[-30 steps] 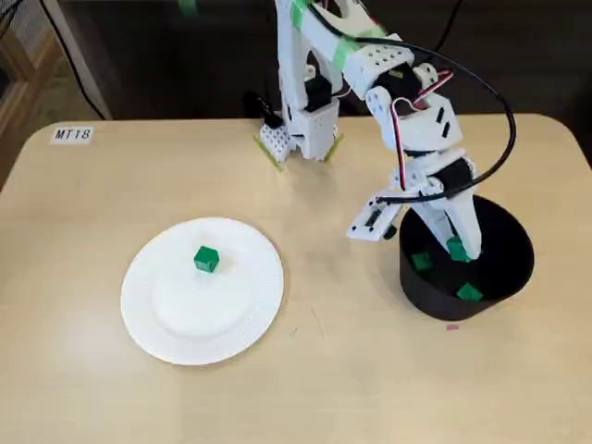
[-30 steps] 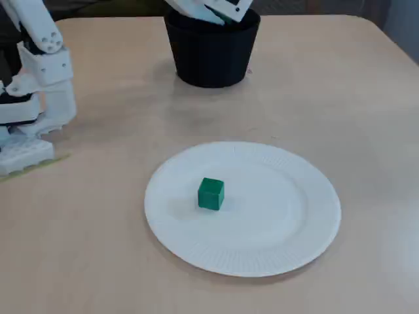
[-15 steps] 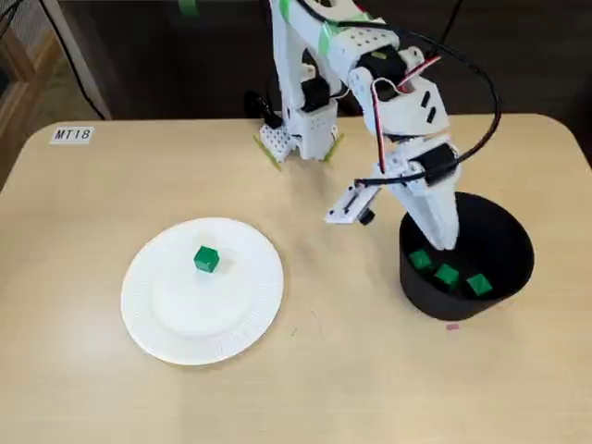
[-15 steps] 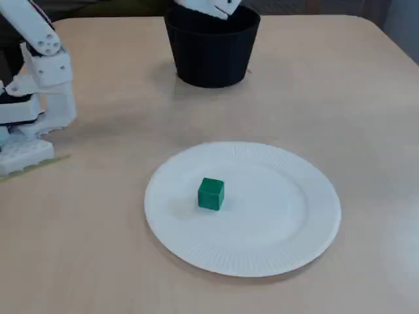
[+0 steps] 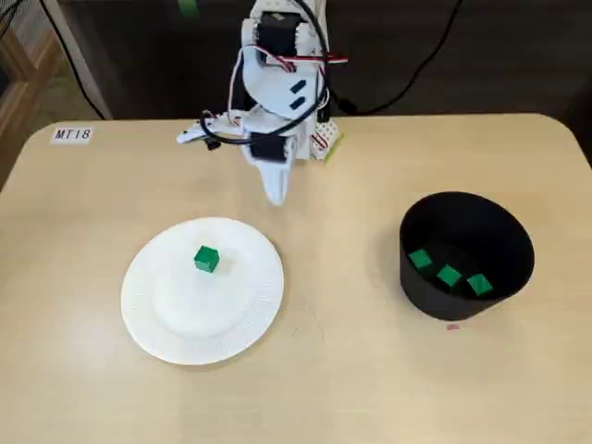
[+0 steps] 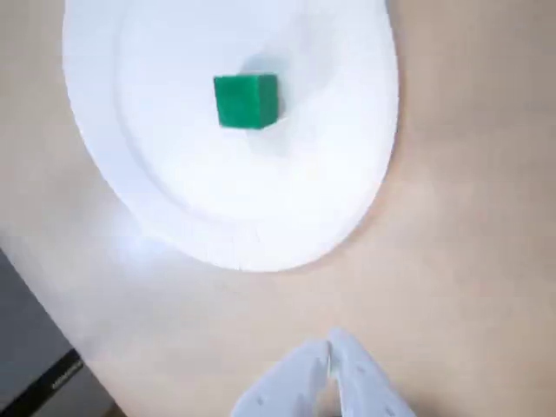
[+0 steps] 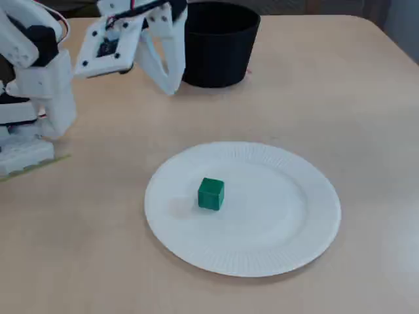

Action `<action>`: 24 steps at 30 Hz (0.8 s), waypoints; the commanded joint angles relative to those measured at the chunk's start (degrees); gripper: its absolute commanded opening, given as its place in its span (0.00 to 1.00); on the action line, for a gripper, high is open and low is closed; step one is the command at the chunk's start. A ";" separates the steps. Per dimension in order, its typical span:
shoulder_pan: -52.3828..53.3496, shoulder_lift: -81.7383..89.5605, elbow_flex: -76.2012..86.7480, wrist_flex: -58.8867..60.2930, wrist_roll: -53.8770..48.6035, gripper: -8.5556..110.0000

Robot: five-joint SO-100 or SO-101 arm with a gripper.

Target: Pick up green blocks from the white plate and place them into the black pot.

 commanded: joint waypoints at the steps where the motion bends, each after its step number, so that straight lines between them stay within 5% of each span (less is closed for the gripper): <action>1: 5.19 -1.14 -0.09 -3.96 -1.41 0.05; 15: 11.87 -17.84 -0.79 -15.56 -11.60 0.06; 18: 12.92 -21.45 -2.02 -15.91 -14.59 0.27; 24: 14.94 -27.16 -3.60 -18.46 -16.87 0.37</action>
